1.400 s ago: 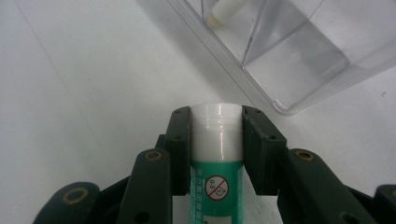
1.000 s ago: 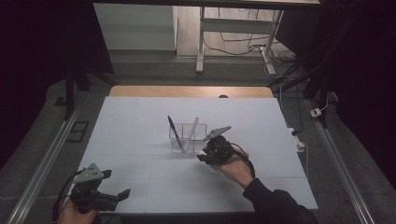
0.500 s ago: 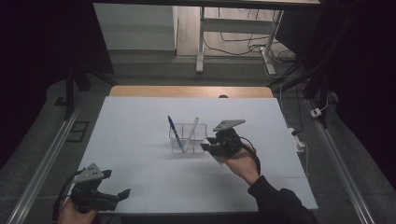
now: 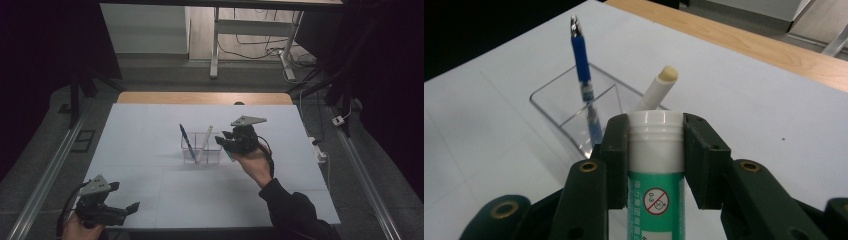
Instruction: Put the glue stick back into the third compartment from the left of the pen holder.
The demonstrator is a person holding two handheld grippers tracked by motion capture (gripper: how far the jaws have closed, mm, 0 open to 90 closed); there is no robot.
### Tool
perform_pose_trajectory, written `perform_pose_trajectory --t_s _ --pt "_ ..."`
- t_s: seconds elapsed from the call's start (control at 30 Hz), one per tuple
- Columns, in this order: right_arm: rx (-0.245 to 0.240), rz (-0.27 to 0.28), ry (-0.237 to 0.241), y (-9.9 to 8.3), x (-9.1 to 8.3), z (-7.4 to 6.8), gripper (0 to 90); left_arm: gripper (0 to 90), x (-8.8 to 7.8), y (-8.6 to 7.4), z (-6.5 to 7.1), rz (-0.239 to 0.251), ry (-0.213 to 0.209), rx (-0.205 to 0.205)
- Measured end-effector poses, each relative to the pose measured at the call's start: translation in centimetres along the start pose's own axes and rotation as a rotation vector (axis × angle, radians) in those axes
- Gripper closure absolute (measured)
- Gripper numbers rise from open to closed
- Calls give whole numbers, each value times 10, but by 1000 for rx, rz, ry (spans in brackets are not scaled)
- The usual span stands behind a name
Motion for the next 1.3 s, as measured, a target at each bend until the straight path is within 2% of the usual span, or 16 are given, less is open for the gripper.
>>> perform_pose_trajectory --t_s 0.27,0.4,0.6,1.3 --pt "20 28 -27 6 17 3 648 0 0 0 0 1 -1 -2" --pt "53 32 -36 5 23 8 648 0 0 0 0 2 -1 -1" --pt "73 35 -43 6 31 11 648 0 0 0 0 2 -3 -1" --pt "29 70 -25 20 57 -3 647 1 0 0 0 3 -4 2"
Point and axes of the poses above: each handheld gripper's, and its own axes: x roughly forward along the jaws, y roughly out of its top, z roughly to its right, the point moved 4 cm from there along x, roughly forward along the jaws, and after that the axes turned 14 degrees about z, right-handed, at the moved point
